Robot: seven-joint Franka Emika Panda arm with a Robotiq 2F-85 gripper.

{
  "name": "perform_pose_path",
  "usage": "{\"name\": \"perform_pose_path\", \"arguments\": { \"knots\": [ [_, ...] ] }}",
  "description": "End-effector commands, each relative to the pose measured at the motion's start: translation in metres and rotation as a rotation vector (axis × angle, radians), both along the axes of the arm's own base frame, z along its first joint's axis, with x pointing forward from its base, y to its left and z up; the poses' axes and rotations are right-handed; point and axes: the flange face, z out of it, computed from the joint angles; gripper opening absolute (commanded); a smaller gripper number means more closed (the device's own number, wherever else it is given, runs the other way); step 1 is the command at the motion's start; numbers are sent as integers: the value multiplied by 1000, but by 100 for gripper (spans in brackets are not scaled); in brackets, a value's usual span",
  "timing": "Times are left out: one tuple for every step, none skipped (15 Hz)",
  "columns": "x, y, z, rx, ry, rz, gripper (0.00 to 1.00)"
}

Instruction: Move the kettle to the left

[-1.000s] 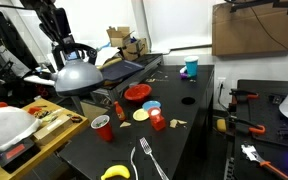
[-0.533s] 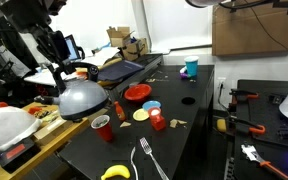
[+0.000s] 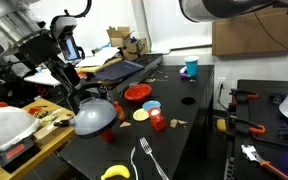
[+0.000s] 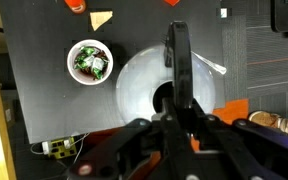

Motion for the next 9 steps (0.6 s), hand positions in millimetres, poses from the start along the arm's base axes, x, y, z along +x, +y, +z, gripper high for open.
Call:
{"name": "perform_pose_path", "arguments": {
  "knots": [
    [2, 8, -20, -11, -11, -33, 5],
    [2, 10, -26, -11, -8, -35, 5],
    [1, 12, -33, -10, -3, -32, 5],
    [1, 14, -39, -10, 0, -30, 5],
    [1, 16, -45, -11, 4, -29, 5],
    [1, 18, -51, -13, 7, -27, 5],
    [0, 20, -56, -14, 9, -25, 5],
    [0, 22, -61, -15, 11, -24, 5],
    [0, 23, -66, -16, 13, -22, 5]
  ]
}}
